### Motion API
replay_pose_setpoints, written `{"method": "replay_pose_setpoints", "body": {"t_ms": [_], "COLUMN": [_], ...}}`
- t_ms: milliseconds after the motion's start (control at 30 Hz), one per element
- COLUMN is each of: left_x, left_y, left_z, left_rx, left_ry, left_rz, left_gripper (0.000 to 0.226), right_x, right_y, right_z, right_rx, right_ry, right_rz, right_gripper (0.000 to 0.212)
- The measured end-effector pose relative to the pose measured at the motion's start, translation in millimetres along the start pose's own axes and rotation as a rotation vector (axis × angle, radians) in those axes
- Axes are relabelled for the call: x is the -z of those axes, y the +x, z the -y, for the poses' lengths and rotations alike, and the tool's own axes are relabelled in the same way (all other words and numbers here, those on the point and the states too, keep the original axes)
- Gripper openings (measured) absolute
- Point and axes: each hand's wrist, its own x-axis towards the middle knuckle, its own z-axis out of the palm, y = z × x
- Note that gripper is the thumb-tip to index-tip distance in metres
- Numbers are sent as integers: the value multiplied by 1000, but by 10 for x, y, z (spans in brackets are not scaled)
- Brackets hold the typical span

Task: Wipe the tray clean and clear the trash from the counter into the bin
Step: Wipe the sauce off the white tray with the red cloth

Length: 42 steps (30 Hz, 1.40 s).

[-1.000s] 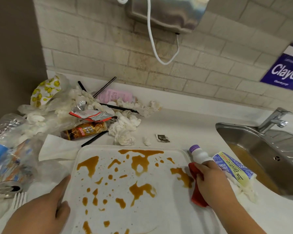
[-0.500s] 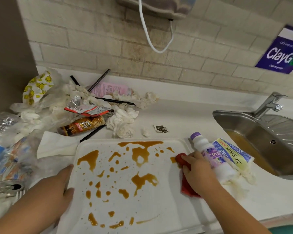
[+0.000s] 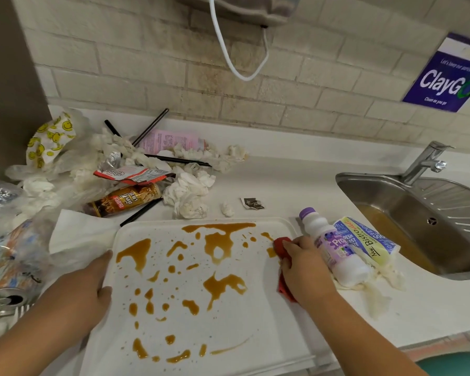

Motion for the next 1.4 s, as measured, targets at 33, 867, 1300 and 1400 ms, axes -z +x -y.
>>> {"method": "replay_pose_setpoints", "body": {"t_ms": [33,867,1300,1400], "left_x": [4,53,66,73], "left_y": [-3,-46,-69,-67], "left_z": [-3,-4,-5,3], "left_rx": [1,-44,-51,-47], "left_ry": [-12,-100,-112,-117], "left_rz": [2,6,19,21], "left_gripper": [68,66,67,68], "right_x": [-19,64,-63,-21], "right_y": [-24,357,274,314], "right_z": [35,36,287,289], "right_rx": [49,-46,151,241], "right_ry": [30,72,174,183], "right_rz": [18,67,94,166], "right_gripper": [37,39,38,42]}}
